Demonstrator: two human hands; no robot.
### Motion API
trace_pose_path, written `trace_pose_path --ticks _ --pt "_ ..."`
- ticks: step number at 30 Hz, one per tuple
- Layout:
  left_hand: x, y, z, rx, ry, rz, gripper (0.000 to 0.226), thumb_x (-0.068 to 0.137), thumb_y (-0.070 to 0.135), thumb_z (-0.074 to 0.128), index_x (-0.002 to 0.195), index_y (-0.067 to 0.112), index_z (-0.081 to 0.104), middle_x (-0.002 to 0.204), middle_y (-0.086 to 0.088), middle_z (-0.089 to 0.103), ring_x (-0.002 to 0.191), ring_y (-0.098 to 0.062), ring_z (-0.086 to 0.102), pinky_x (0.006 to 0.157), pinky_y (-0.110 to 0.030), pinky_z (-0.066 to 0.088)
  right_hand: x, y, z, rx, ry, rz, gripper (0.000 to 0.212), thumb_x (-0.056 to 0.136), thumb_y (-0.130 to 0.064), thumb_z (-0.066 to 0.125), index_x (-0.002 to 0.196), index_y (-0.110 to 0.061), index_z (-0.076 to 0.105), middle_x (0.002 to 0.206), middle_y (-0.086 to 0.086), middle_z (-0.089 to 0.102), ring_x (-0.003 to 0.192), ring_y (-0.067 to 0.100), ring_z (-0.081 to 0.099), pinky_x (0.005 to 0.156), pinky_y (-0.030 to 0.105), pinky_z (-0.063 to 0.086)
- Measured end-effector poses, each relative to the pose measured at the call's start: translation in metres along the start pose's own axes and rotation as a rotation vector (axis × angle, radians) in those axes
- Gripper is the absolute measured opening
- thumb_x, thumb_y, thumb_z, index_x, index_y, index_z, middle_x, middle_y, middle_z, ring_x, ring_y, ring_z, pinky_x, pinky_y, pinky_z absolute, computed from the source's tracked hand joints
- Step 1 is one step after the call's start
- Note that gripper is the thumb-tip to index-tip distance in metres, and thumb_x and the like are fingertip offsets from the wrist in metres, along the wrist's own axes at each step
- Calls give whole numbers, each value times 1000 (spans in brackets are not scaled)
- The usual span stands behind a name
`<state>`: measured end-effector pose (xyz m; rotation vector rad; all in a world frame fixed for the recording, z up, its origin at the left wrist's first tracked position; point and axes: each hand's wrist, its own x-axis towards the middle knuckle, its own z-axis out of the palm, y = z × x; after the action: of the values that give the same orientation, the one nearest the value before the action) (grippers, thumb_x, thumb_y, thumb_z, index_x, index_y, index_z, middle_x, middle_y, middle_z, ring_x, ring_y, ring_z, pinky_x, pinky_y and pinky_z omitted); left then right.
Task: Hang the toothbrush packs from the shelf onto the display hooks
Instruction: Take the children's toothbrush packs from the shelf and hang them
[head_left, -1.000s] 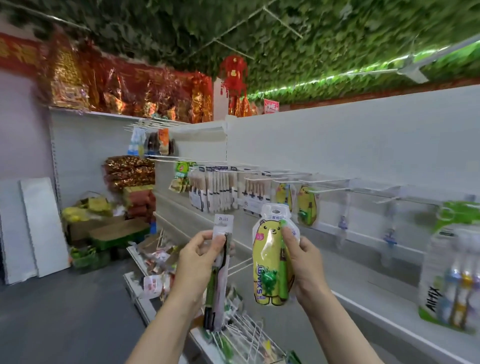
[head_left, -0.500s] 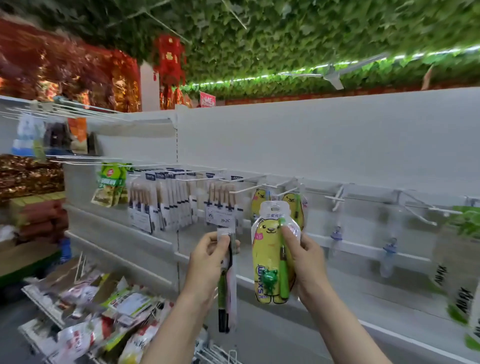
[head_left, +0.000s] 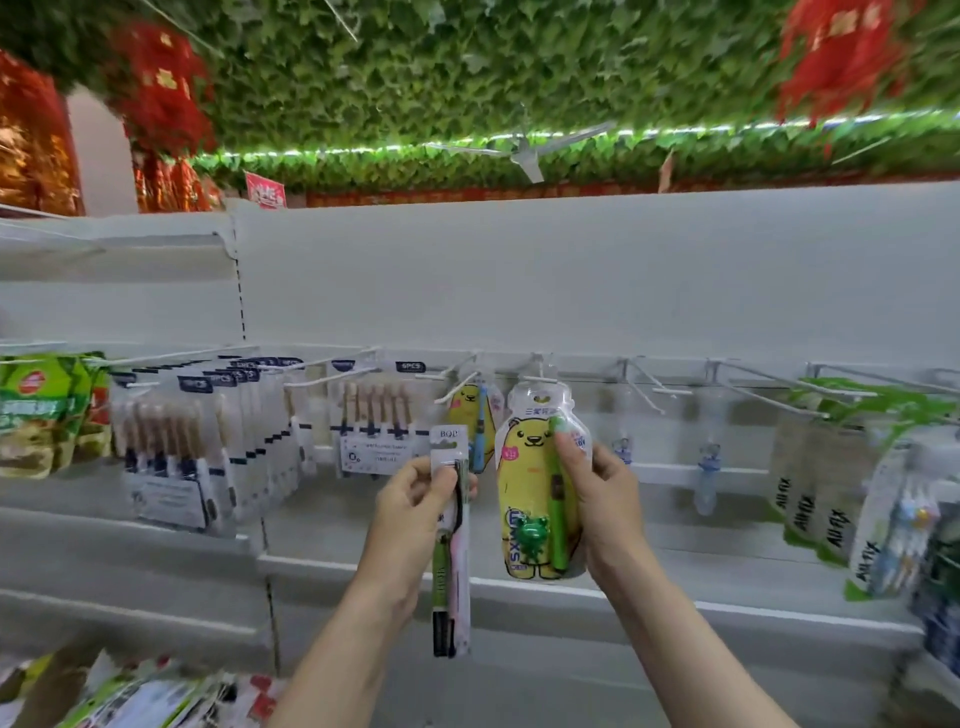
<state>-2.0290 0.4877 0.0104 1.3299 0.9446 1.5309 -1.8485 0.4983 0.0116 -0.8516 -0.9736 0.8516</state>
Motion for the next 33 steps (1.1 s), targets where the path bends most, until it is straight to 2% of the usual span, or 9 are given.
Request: trace_pose_path --ticks 6,9,12,17,22,26,28,30,33 --pt "13 -9 -1 -27 -71 1 12 99 15 56 102 11 67 95 -6 76 98 -22 71 96 -43 53 9 5 5 -71 71 -8 22 91 -33 71 95 -12 74 89 10 78 80 27 74 73 45 62" --pt "18 -14 1 -27 -104 2 11 98 17 58 104 14 68 98 -6 76 101 -24 70 98 -48 52 26 7 4 -142 118 33 23 92 -33 70 96 -10 71 84 7 76 70 19 72 64 34 61" --pt "23 -16 -1 -41 -141 16 12 97 16 58 105 14 67 98 -3 77 99 -21 71 96 -43 54 49 12 6 -217 125 72 25 92 -37 70 95 -13 71 91 6 76 77 17 71 60 26 56" --pt "28 -20 -7 -112 -188 2 12 96 14 60 107 10 62 95 -2 77 94 -16 73 85 -30 54 84 30 4 -274 171 143 34 86 -45 74 98 -13 72 99 8 76 93 24 72 76 35 58" --pt "39 -24 -10 -142 -195 -1 12 95 13 61 107 9 61 94 -3 77 93 -14 73 79 -23 53 107 35 5 -294 182 226 38 85 -50 74 96 -14 69 99 6 75 90 22 71 71 32 54" --pt "44 -25 -7 -127 -198 10 11 95 13 62 105 11 63 93 0 77 92 -10 73 76 -17 53 119 32 7 -297 206 274 52 84 -50 75 113 -7 66 107 9 72 94 24 68 79 37 56" --pt "44 -26 -4 -95 -177 23 8 94 13 64 102 13 64 91 3 77 90 -6 72 70 -11 51 120 31 8 -321 221 248 58 85 -49 75 123 -7 62 116 9 69 100 25 66 79 34 53" --pt "40 -27 -1 -69 -154 28 7 93 15 65 100 14 64 92 5 76 88 -3 70 70 -10 49 112 28 8 -405 284 176 67 84 -49 75 133 -7 56 126 9 64 113 26 61 90 35 49" --pt "30 -29 9 -47 -134 31 10 92 18 67 101 15 65 96 5 75 90 -3 69 74 -13 49 80 15 5 -401 253 88 60 85 -49 74 128 -9 62 119 3 68 112 20 60 95 36 47"
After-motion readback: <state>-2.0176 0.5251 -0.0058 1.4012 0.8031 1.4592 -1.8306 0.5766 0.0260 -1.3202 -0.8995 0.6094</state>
